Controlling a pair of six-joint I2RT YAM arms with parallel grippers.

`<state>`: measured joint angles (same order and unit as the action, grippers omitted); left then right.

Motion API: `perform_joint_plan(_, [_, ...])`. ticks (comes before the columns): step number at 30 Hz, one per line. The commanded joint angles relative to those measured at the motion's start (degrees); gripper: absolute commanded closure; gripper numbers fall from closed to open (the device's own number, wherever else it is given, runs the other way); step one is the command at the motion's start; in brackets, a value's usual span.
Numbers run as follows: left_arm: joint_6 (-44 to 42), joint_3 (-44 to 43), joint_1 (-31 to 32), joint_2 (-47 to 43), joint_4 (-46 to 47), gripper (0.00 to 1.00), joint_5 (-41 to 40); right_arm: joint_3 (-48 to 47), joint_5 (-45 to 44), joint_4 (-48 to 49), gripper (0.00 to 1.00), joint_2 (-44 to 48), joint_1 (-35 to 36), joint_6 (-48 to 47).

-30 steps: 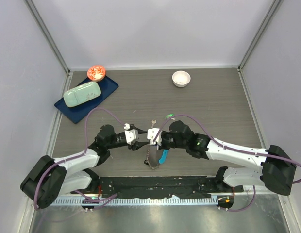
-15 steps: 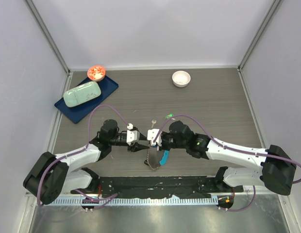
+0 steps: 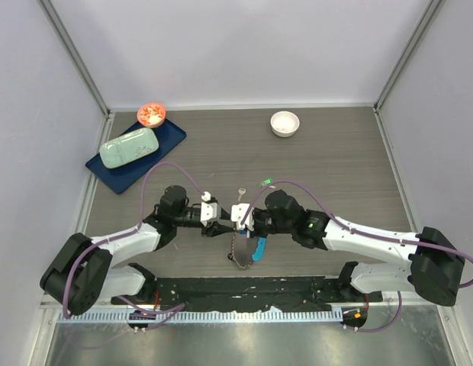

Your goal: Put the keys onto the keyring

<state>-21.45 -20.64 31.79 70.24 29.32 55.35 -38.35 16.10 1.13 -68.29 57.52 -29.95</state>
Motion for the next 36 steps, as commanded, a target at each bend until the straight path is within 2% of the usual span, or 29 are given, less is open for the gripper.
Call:
perform_joint_plan(1, [-0.4,-3.0,-0.3,1.0,1.9,0.61,2.3,-2.2,1.0,2.0,0.99,0.0,-0.1,0.6])
perform_joint_plan(15, [-1.2,-5.8,-0.4,4.1,-3.1,0.68,7.8,-2.3,0.6,2.0,0.99,0.1,-0.1,0.4])
perform_joint_plan(26, [-3.8,-7.1,-0.5,4.6,-8.8,0.73,7.4,-2.0,-1.2,2.0,0.99,1.1,-0.2,0.4])
perform_joint_plan(29, [-3.8,-7.1,-0.6,4.6,-9.4,0.77,7.3,-1.8,-1.5,1.9,0.99,1.2,-0.2,0.5])
perform_joint_plan(35, [-3.9,-7.2,-0.7,4.5,-9.5,0.91,6.9,-1.8,-1.6,1.8,0.99,1.5,-0.2,0.6])
perform_joint_plan(36, [-3.9,-7.1,-0.6,4.5,-9.7,0.96,6.8,-1.8,-1.7,1.7,0.99,1.5,-0.2,0.7])
